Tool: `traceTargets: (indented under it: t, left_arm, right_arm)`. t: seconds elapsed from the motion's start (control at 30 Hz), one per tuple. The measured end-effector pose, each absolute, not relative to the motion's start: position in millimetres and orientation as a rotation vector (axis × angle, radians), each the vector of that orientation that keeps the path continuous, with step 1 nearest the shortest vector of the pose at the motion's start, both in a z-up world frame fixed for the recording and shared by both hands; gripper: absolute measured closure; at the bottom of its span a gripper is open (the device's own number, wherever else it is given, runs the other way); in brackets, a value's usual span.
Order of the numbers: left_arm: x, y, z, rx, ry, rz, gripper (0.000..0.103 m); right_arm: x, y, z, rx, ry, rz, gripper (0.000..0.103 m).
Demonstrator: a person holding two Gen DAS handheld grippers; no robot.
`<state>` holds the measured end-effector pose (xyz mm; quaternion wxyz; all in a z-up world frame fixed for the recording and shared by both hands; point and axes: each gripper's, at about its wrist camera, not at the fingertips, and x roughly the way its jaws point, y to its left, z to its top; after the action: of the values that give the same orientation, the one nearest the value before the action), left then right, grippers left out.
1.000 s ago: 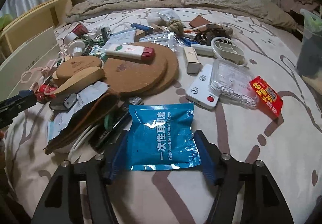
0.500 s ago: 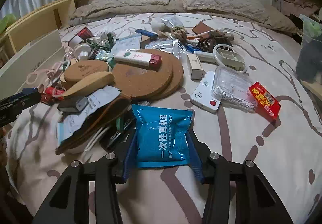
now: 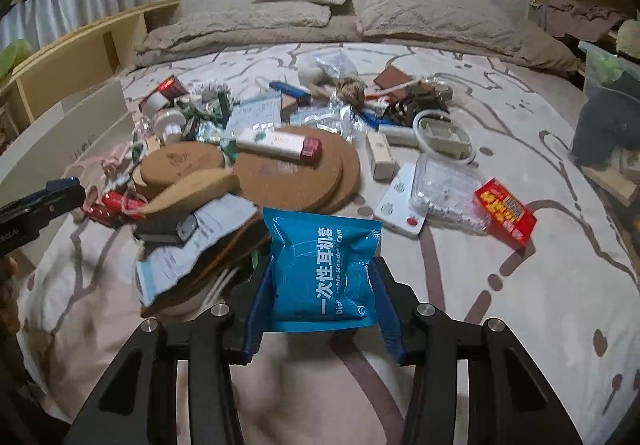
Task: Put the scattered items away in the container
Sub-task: 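Lift both held items and carry them over the white shoe box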
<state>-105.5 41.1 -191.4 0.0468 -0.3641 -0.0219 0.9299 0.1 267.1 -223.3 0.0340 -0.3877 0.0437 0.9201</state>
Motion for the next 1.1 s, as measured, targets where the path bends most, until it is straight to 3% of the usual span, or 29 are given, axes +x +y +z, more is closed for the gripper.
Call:
traceTargets:
  t: [0.53,1.1]
  left_arm:
    - [-87.5,47.1,-151.4,-0.979,-0.061,2.832,0.019]
    - [-76.5,26.7,-74.6,-0.757,-0.078,2.898,0.019]
  right_arm:
    - [13.0,257.1,-169.0,-1.031,0.133,2.889,0.054]
    - [11.0,237.8,-104.7,-0.828,0.082,2.975,0.054]
